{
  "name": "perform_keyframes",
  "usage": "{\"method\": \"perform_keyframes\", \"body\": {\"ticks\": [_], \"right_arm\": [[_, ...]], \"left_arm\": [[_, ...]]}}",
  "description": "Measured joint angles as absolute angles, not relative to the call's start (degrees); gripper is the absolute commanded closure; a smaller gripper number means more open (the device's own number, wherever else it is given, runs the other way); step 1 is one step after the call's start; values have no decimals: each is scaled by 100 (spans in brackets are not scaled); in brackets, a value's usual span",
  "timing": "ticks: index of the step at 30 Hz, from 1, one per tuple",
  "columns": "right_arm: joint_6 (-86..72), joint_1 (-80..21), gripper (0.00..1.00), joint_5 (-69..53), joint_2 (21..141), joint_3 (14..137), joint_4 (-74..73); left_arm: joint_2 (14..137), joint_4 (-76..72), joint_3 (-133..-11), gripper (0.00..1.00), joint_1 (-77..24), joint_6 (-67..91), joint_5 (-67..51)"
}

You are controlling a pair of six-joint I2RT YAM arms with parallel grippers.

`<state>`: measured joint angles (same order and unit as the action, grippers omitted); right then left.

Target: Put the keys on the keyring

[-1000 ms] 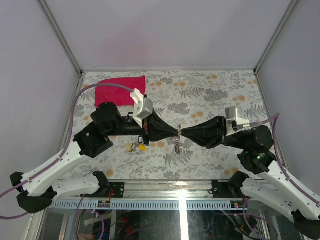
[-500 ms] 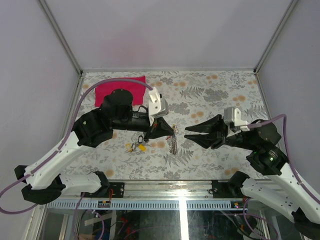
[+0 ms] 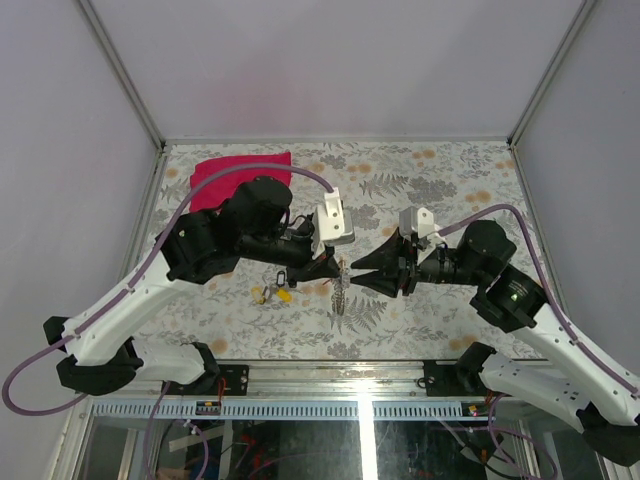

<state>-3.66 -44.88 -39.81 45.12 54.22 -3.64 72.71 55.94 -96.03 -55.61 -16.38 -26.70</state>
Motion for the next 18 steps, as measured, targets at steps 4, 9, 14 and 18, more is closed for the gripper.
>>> {"method": "perform_keyframes", "body": {"ticks": [4,9,14,18], "right_arm": [[-386,-4488,62,-4082,4593,5422,-303],[-434,-4488,63,-4174,4707,5422,-150],[-456,-4488,67,-4219,4814,5422,-49],[-458,-4488,73,-4294,4893,5422,-10]], "left_arm": [[7279,5752,-9605,100,-5605,-1693,-2637],[7303,5771,-9605,100,-5655,-1737,-2593],[7303,5780,-9605,100,-5664,-1756,-2565],[7303,5784,-9605,100,-5688,-1772,-2558]]}}
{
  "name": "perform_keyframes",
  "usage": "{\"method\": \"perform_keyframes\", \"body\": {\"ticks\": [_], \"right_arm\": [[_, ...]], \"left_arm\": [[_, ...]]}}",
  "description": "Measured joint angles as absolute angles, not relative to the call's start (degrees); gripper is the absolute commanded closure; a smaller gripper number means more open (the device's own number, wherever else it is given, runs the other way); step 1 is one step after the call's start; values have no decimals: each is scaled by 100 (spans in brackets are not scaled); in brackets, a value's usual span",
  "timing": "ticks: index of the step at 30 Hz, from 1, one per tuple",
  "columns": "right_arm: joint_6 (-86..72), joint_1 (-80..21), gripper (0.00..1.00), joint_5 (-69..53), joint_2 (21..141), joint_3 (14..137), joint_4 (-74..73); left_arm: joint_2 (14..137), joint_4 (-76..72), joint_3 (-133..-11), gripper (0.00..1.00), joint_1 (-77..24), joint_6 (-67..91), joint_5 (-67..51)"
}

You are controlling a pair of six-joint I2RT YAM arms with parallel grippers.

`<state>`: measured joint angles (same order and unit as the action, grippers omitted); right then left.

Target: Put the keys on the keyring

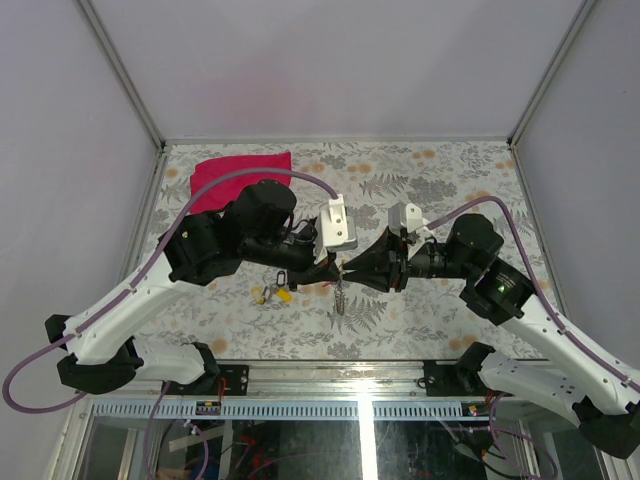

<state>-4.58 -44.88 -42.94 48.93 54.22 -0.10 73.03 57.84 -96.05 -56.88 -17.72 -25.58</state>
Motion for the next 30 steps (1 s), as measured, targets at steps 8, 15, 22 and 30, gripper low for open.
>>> {"method": "perform_keyframes", "body": {"ticks": [8,15,22,30], "right_arm": [[-458,-4491,97,-4431,4989,5422,49],[-464,-4491,100,-4447,4995,5422,71],[-576,-4491,100,-4340,4888,5422,60],[-770,-4491,100,-4322,4668,5422,248]], "left_arm": [[7303,5787,-9607,100,-5719,-1785,-2517],[7253,5741,-9574,84,-5723,-1774,-2451],[6654,5256,-9142,72,-5723,-1594,-2445],[6093,4416,-8464,71,-5725,-1302,-2558]]}}
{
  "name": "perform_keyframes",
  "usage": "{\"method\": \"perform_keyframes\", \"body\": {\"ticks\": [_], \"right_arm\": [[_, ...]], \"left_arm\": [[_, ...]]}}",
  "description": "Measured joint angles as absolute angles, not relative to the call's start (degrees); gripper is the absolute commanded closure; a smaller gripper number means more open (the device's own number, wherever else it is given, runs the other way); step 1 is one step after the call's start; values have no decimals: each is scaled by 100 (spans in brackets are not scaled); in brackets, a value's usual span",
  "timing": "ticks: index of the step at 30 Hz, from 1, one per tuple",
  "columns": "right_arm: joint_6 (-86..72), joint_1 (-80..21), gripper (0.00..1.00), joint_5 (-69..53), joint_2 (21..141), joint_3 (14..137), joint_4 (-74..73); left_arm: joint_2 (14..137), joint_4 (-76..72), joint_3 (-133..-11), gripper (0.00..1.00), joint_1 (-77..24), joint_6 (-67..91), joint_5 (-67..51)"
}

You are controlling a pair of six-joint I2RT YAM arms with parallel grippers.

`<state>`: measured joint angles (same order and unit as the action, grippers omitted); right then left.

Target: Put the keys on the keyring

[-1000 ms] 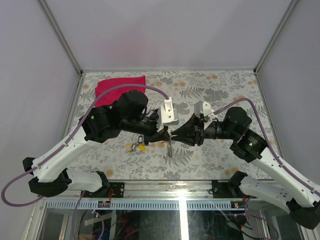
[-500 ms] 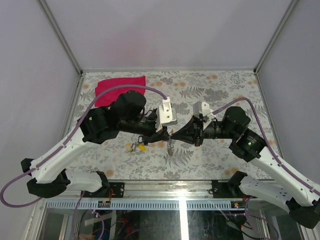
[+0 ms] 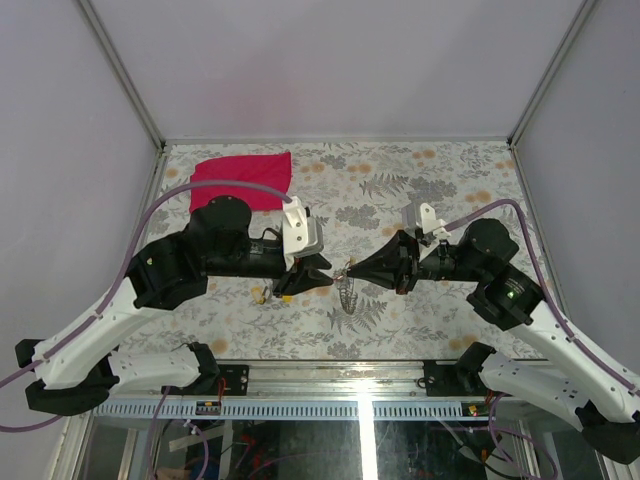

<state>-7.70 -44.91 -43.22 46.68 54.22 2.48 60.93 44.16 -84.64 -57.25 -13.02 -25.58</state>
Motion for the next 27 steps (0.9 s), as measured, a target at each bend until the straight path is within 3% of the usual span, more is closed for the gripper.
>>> {"method": "perform_keyframes", "body": {"ticks": [10,20,27], "right_arm": [[-932,-4491,100,-4423,4644,5422,381],[-993,-4491,100,-4431,4571,5422,467],[-1063,-4491,100,-4469,4545,5422,585]], "left_arm": [[6097,4027,-8372,76,-5728,-1177,-2709],[6141,3944,-8372,73,-5728,-1164,-2727],[6211,3942,-8370,96,-5728,-1160,-2788]]}}
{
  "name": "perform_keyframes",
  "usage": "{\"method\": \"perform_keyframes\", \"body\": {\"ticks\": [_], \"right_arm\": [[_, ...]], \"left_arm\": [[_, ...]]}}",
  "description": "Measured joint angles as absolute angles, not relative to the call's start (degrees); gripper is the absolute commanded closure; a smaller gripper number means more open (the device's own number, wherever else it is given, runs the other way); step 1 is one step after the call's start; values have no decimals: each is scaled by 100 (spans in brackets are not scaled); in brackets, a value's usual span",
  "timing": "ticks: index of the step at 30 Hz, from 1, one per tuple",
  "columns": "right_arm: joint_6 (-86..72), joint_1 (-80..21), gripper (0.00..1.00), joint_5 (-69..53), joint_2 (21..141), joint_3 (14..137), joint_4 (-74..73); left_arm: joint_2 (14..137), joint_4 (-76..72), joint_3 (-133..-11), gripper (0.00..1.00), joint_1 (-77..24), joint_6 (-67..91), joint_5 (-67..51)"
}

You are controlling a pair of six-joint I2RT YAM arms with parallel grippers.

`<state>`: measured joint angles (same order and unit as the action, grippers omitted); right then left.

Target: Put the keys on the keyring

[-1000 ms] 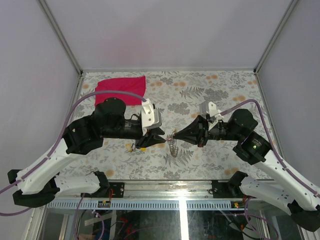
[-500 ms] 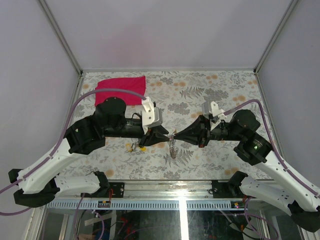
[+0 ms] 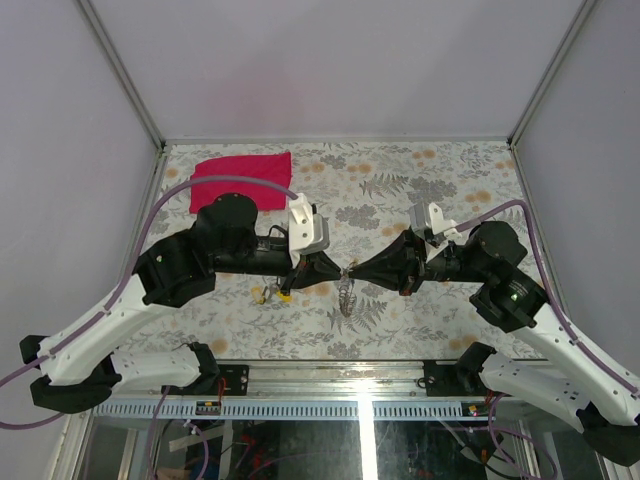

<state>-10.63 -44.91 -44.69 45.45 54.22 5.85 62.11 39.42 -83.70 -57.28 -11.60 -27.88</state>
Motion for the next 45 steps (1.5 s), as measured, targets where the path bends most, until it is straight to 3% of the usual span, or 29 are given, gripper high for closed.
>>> {"method": "perform_keyframes", "body": {"ticks": [2,13,31,40,45], "right_arm": [[-1068,-4491,100,-4466,4545,5422,591],[-1253,-4491,100,-4372,4412,5389,810],[-2294,-4491,100,-3594,4191,4327,3096],[-2432,-4491,100,-3306,4062,4023,3833],[-2342,-4491,100,-3306,3981,4023,3833]], "left_arm": [[6222,3942,-8370,100,-5728,-1160,-2805],[6198,3739,-8322,100,-5734,-1116,-2827],[5881,2340,-7487,100,-5732,-403,-2786],[5686,1605,-7137,75,-5734,3,-2689],[5330,1223,-6849,69,-5734,222,-2493]]}}
